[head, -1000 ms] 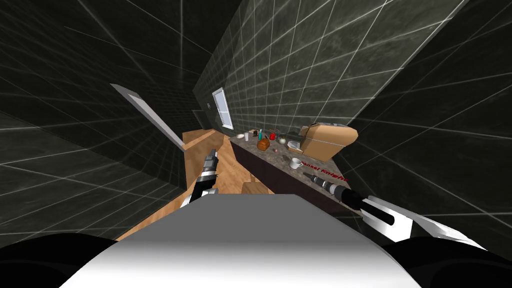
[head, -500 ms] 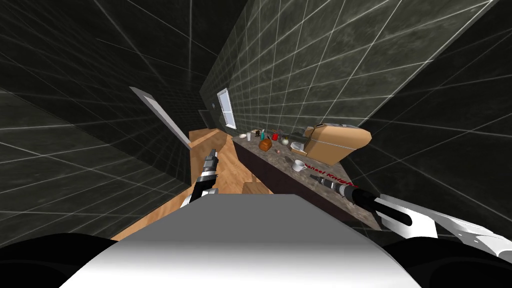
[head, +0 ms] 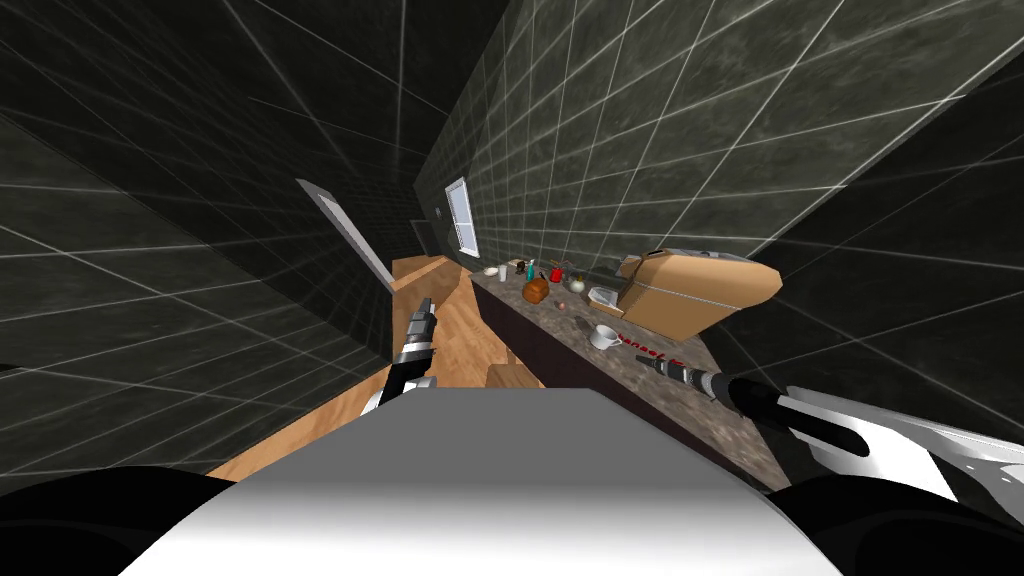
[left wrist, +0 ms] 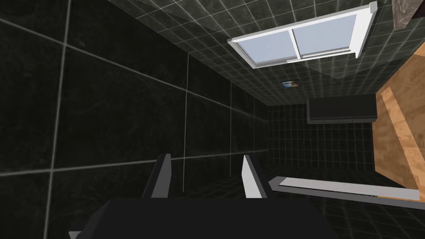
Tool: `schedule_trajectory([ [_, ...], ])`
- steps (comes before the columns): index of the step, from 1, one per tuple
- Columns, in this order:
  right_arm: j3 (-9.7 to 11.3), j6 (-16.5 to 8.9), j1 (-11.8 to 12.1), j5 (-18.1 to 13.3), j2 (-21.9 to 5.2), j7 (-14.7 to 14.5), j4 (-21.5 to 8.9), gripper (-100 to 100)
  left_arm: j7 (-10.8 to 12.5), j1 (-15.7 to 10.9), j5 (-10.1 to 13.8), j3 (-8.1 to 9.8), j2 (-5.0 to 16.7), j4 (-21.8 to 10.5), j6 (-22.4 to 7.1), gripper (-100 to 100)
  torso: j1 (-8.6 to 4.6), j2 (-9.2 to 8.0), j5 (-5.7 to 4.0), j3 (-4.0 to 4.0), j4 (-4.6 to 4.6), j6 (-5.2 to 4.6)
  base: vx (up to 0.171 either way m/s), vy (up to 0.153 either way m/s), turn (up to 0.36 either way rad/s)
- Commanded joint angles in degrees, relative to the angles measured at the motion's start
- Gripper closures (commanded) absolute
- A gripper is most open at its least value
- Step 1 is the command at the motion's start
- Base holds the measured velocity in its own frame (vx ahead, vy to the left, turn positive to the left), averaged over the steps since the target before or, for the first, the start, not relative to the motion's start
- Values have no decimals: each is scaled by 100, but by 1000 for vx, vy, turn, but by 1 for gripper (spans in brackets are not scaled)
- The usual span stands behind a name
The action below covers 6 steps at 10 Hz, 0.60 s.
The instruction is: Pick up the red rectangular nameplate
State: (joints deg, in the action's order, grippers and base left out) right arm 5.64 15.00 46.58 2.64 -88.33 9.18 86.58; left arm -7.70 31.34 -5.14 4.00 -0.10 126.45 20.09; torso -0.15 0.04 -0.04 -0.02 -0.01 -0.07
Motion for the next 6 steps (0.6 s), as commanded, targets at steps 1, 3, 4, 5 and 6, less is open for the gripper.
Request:
schedule_trajectory([
  [1,32,-46,155,-23,-286,77,-150,-100,0,0,0,0,0,0,0,0,0,0,0,0,0,0,6,-30,144],
  [3,81,-70,275,-55,-565,130,-284,-100,0,0,0,0,0,0,0,0,0,-1,0,1,0,-1,8,-32,118],
  [4,135,-88,396,-88,-729,182,-400,-100,0,-1,0,0,0,0,0,0,-2,1,0,-1,0,3,14,-63,223],
  [5,135,-88,396,-88,-809,182,-400,-100,0,0,0,0,0,0,0,0,-11,3,-2,-2,1,2,13,-51,75],
  [6,194,-101,516,-122,-994,233,-498,-100,0,0,0,0,0,0,0,0,-8,3,-3,-1,0,-1,15,-40,113],
])
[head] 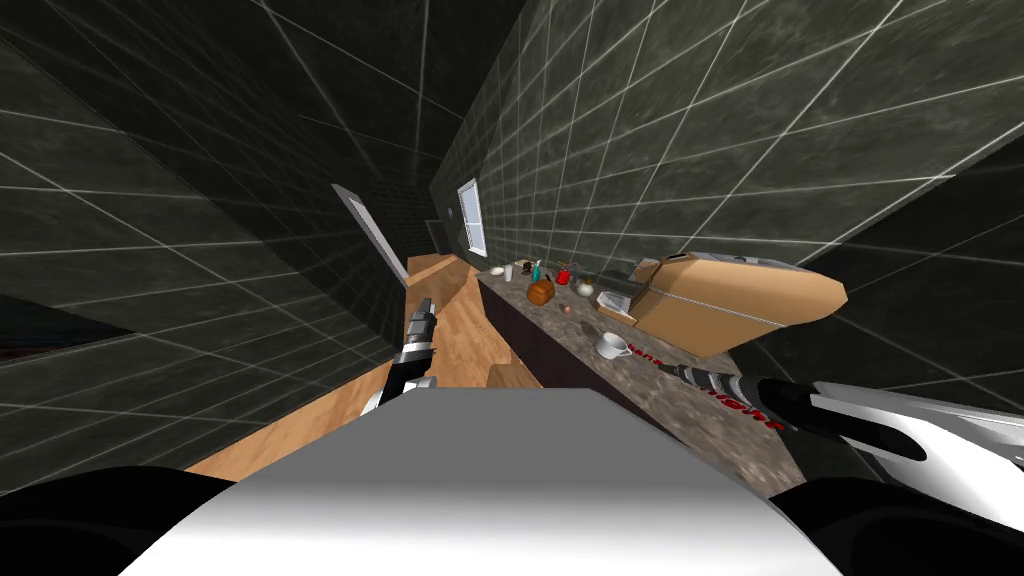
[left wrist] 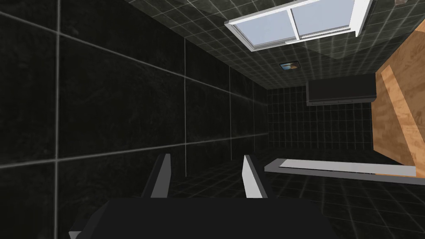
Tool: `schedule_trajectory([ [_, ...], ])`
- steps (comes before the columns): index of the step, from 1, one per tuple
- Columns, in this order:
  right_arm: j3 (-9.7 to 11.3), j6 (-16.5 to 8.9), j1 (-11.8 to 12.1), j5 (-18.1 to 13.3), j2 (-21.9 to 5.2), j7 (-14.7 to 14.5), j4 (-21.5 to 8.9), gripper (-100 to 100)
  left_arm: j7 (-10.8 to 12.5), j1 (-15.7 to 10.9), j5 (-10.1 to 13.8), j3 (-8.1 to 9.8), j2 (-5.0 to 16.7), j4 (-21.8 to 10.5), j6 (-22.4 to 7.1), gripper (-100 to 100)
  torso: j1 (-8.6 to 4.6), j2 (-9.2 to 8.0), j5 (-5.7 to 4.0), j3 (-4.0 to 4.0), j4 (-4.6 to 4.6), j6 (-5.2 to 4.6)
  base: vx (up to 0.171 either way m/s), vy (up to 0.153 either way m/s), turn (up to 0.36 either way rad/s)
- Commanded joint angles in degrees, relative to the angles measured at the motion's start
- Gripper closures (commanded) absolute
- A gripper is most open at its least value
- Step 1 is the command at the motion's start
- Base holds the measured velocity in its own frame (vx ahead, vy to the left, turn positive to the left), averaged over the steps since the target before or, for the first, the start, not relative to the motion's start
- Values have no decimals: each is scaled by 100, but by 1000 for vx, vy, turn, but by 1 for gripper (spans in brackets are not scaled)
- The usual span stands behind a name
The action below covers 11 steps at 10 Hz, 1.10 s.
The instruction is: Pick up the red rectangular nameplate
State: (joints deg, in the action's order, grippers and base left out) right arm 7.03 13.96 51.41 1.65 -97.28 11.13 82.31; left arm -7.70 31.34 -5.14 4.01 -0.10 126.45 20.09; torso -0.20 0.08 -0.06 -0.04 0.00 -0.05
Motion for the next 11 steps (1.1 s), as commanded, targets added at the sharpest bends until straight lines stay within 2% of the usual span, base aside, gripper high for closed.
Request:
schedule_trajectory([
  [1,121,-4,153,-58,-254,87,-151,-100,0,0,0,0,0,0,0,0,0,0,0,0,0,0,10,-57,180],
  [2,193,-6,273,-91,-377,135,-212,-100,0,0,0,0,0,0,0,0,-4,0,-1,0,0,1,17,-73,206],
  [4,193,-6,273,-91,-377,135,-212,-100,0,1,0,1,0,0,0,0,-8,1,-4,0,0,-6,15,-47,12],
  [5,346,3,498,-150,-537,224,-283,-100,0,1,0,0,0,0,0,0,2,-4,-2,2,-1,-6,6,-52,211],
  [6,346,3,343,-150,-537,224,-283,-100,0,0,0,0,0,0,0,0,-5,-4,-2,2,-1,1,10,-68,101],
  [7,346,3,475,-150,-537,224,-283,-100,0,1,0,1,0,0,0,0,-7,-2,-3,1,-1,-4,13,-38,-23],
  [8,346,3,498,-150,-537,224,-283,-100,0,1,0,1,0,0,0,0,1,-3,-2,2,-1,-7,10,-8,-27],
  [11,542,29,752,-209,-611,324,-303,-100,0,0,0,0,0,0,0,0,2,-3,-1,2,-1,-4,16,-41,86],
])
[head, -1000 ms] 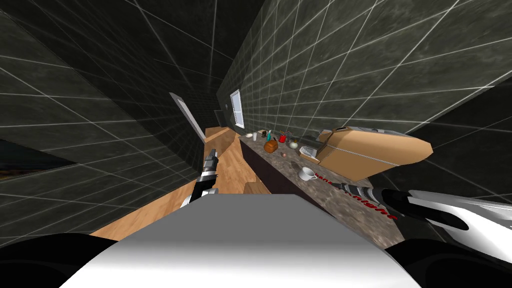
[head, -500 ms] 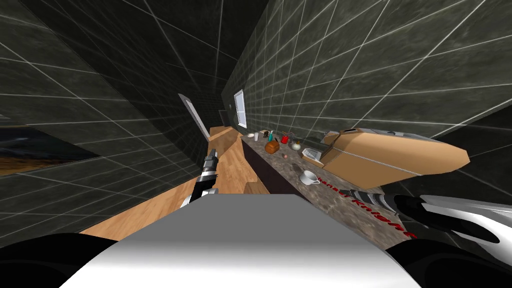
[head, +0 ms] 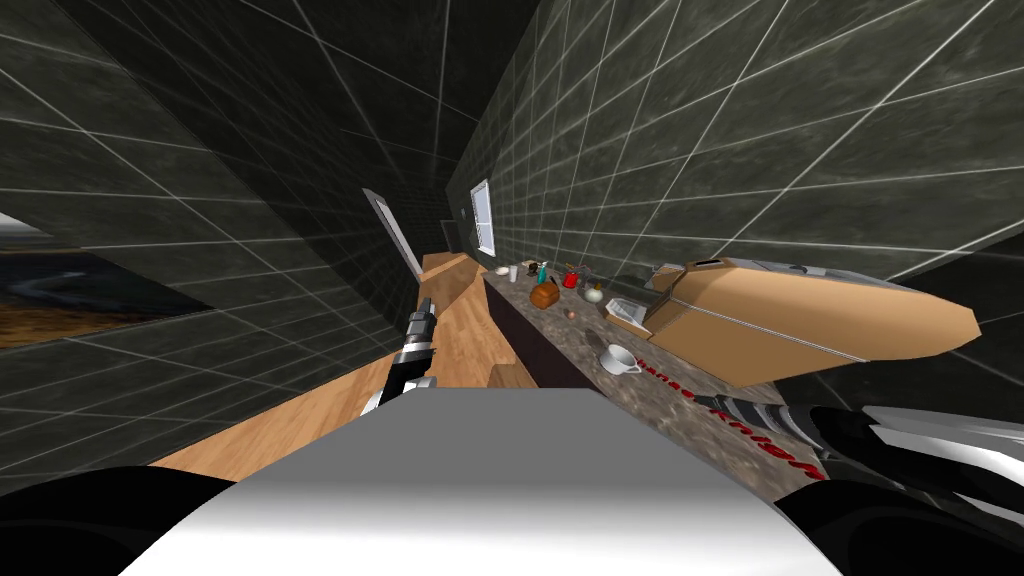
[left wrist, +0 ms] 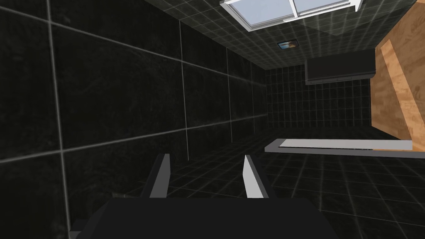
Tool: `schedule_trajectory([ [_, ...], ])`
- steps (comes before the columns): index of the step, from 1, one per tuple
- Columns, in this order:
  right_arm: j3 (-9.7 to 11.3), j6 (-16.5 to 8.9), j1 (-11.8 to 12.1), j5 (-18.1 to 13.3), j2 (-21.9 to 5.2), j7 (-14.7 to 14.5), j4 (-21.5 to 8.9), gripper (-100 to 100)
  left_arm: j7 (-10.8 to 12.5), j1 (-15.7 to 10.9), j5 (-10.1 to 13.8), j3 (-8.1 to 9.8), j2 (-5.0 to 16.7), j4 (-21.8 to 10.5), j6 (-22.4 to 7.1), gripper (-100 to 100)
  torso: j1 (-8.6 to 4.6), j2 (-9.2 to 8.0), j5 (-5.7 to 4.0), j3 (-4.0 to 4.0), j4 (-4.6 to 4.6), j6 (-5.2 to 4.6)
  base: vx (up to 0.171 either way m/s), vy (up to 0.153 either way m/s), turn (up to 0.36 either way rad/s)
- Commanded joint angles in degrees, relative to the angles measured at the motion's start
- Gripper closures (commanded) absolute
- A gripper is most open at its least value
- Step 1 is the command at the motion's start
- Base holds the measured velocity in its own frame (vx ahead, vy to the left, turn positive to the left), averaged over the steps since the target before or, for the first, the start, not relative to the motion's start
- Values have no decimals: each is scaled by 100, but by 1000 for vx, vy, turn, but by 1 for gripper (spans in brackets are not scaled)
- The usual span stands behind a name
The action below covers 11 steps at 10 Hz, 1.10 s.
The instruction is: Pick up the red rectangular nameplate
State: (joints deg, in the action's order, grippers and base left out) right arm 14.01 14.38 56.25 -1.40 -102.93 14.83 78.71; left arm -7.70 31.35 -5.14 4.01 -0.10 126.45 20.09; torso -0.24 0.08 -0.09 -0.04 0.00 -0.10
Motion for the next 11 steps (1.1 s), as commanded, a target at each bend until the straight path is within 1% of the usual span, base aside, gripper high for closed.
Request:
schedule_trajectory([
  [1,-155,-12,269,96,-46,-45,57,-100,0,0,0,0,0,0,0,0,0,0,0,0,0,0,19,-39,12],
  [2,-89,1,345,84,-35,-13,71,-100,0,0,0,0,0,0,0,0,6,-1,1,0,0,0,13,-27,26],
  [3,-59,-2,233,55,-36,-1,48,-100,0,0,0,0,0,0,0,0,10,-3,2,1,0,0,6,-13,8],
  [4,-51,2,237,53,-35,6,47,0,0,0,0,0,0,0,0,0,16,-5,4,3,-1,0,0,0,0],
  [5,-5,-38,196,-2,147,-66,13,-100,0,0,0,0,-1,0,0,0,20,-7,5,4,-2,0,19,-8,77],
  [8,88,-116,117,-112,512,-207,-54,-100,0,0,0,0,0,0,0,0,11,9,2,-5,2,1,48,-23,77],
  [9,193,-86,-10,-145,446,-124,-75,-100,0,0,0,0,0,0,0,0,14,10,2,-6,2,1,0,0,0],
  [10,205,-93,-20,-152,458,-129,-78,100,0,0,0,0,-1,0,0,0,21,-1,5,0,0,0,0,0,0],
  [11,203,-84,-21,-152,459,-129,-66,100,0,0,0,-1,-1,0,0,0,18,-5,10,3,-1,-4,0,0,0],
])
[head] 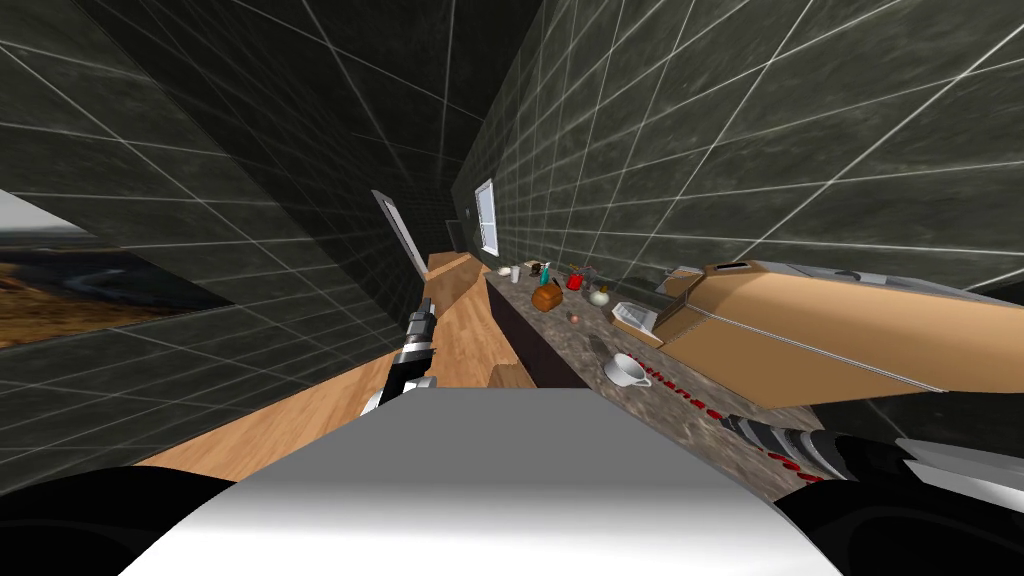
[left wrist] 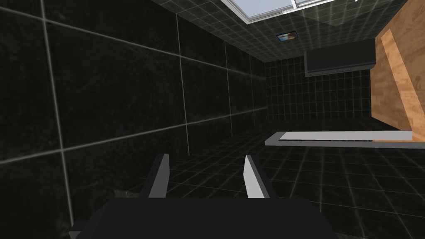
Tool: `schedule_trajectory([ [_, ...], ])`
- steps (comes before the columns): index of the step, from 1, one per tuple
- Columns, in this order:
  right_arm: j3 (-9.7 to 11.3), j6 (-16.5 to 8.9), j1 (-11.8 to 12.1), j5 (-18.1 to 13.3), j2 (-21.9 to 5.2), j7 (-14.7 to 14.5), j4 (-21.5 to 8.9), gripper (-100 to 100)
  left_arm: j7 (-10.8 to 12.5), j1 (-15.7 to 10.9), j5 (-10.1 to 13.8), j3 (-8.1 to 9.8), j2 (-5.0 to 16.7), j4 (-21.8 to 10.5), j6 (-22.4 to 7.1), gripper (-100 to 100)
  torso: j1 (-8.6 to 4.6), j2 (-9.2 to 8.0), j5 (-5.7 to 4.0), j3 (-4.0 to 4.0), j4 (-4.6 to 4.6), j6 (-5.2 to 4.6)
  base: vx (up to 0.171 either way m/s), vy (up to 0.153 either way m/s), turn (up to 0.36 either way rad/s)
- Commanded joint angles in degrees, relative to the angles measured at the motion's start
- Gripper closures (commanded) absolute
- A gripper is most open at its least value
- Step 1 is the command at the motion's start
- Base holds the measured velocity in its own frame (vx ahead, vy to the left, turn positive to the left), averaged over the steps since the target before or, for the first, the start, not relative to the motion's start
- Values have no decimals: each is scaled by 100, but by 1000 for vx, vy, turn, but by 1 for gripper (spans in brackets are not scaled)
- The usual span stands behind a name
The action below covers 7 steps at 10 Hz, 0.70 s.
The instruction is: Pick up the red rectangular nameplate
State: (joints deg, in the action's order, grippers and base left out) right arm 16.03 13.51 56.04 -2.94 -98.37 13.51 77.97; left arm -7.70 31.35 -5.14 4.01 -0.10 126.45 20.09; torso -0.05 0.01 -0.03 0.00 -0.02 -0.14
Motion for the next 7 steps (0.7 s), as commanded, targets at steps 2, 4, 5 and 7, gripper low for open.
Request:
schedule_trajectory([
  [2,0,-1,0,-1,-1,-2,0,100,0,0,0,0,0,0,0,0,3,0,0,0,0,0,0,0,0],
  [4,1,2,0,-4,-2,-6,2,0,0,0,0,0,0,0,0,0,5,0,2,0,-1,-2,0,0,0],
  [5,-146,-3,164,78,-65,-28,42,100,0,0,0,0,0,0,0,0,5,0,2,1,-1,-3,-9,1,-41],
  [7,-223,62,230,170,-369,90,98,100,0,0,0,0,0,0,0,0,13,-12,8,7,-4,-9,-41,20,-106],
])
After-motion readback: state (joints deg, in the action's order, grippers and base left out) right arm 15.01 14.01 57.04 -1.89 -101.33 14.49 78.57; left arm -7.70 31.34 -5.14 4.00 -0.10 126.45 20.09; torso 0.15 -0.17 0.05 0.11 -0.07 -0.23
